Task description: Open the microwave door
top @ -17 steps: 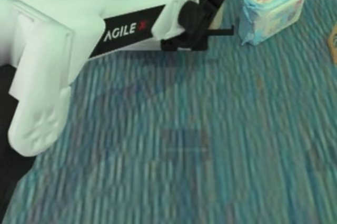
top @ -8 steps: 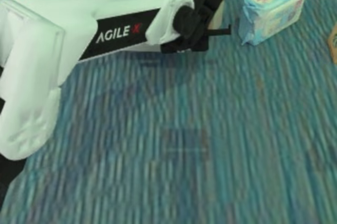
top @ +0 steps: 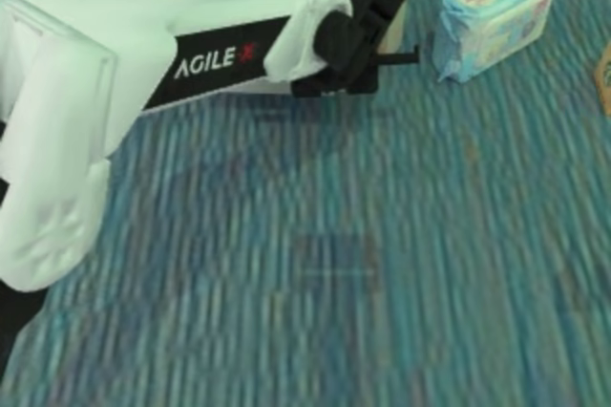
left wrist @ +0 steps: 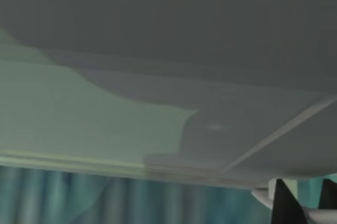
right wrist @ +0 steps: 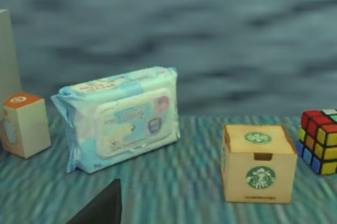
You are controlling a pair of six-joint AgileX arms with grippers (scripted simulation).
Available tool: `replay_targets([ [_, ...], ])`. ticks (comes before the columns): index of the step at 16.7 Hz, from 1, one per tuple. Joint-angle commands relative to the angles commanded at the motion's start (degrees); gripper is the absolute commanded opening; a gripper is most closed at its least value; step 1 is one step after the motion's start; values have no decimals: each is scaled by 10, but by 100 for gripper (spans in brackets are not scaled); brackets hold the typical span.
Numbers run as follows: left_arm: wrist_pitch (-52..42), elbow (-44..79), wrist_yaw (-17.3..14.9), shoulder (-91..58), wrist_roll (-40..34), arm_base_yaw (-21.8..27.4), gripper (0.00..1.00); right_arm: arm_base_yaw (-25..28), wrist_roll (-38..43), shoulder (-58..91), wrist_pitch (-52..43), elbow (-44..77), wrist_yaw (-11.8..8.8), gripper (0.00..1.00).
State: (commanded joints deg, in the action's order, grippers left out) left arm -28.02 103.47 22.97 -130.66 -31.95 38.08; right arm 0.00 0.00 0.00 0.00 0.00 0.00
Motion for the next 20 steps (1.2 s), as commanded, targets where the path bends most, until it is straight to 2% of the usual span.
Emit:
replay_targets([
  [14, 0, 0, 0, 0, 0, 0, 0, 0, 0, 0, 0, 0, 0, 100],
  [20, 22, -29, -14, 18, 17, 0, 0, 0, 0, 0, 0, 0, 0, 100],
])
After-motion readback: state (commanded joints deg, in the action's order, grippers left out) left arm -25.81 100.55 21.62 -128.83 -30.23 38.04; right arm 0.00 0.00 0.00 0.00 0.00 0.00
